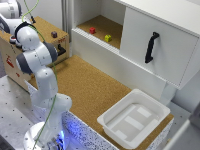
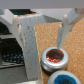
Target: Push the red button to turn on the red light
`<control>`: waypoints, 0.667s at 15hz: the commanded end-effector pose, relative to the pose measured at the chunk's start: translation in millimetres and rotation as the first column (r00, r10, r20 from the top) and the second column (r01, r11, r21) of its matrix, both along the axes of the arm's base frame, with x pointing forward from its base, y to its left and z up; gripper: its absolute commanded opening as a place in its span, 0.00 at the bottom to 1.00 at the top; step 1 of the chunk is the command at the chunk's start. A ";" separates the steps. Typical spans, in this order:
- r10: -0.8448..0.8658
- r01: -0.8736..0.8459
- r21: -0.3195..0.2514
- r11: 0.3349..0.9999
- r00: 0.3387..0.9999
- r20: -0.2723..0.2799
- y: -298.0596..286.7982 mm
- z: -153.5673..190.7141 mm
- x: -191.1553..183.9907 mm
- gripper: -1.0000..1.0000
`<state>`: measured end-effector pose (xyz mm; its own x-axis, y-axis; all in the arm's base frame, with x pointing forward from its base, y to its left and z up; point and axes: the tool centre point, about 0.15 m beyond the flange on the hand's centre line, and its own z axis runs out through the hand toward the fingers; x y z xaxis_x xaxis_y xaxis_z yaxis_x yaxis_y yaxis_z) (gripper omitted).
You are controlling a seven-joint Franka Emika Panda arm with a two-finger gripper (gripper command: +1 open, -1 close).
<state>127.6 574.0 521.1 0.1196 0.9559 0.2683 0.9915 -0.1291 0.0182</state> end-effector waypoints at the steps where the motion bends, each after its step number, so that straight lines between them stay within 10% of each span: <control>1: 0.006 -0.005 -0.166 0.986 1.000 0.004 50.3 -3.3 12.2 0.00; 10: -0.078 0.076 -0.209 0.975 0.997 -0.006 46.1 -46.4 24.3 0.00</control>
